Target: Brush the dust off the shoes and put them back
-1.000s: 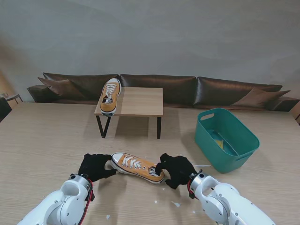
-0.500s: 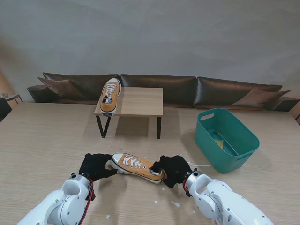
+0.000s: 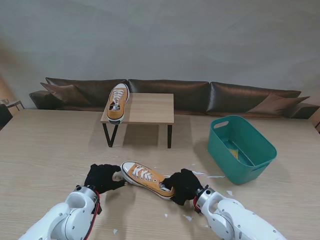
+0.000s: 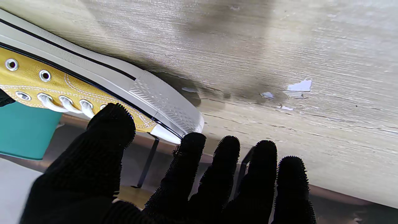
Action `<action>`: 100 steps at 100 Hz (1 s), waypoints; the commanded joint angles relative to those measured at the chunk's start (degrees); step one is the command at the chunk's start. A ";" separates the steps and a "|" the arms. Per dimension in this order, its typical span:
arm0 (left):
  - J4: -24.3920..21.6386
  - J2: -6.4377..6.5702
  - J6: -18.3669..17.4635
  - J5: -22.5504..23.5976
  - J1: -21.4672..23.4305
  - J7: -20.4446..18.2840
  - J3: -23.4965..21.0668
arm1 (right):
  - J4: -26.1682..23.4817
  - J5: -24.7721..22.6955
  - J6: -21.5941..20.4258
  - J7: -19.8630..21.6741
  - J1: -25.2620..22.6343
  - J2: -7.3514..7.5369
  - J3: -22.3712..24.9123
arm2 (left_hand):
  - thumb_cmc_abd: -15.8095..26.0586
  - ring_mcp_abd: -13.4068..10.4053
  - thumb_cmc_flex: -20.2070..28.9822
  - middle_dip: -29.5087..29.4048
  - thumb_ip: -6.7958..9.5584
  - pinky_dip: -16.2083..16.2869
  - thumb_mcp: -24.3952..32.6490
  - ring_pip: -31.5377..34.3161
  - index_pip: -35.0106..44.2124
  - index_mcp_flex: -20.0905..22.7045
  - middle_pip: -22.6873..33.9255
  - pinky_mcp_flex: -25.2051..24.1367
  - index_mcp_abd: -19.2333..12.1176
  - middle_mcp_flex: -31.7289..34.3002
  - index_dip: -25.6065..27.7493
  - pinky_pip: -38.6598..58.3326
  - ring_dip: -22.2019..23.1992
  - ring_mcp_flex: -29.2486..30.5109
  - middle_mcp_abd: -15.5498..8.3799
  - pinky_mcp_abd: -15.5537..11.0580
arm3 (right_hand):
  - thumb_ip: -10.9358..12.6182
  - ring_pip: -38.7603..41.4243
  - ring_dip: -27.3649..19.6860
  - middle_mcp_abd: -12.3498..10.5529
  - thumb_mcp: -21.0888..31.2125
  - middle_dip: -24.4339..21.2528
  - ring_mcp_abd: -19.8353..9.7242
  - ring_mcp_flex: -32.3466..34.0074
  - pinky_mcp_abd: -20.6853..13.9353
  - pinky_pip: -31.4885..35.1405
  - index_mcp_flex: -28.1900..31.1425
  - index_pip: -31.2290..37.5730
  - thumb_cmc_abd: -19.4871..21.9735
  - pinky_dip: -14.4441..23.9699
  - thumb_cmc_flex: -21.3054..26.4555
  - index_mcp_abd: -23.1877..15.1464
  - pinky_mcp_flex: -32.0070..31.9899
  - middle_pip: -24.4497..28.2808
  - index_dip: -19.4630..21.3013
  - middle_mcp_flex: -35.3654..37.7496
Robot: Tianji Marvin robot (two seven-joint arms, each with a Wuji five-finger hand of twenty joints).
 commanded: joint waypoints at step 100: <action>-1.09 -0.36 -0.45 0.34 1.77 -0.02 -1.60 | -8.77 -1.57 -10.20 -6.50 -11.36 -1.19 11.16 | 3.15 1.26 1.59 0.41 2.06 0.82 -1.38 0.81 -0.18 0.03 -0.10 -1.18 0.24 0.55 0.27 0.67 0.90 1.42 1.15 0.87 | -0.43 6.81 6.11 -6.27 5.65 0.92 -2.33 2.11 -4.03 3.74 15.20 20.93 9.84 -0.06 1.50 21.94 19.40 -2.78 9.50 9.90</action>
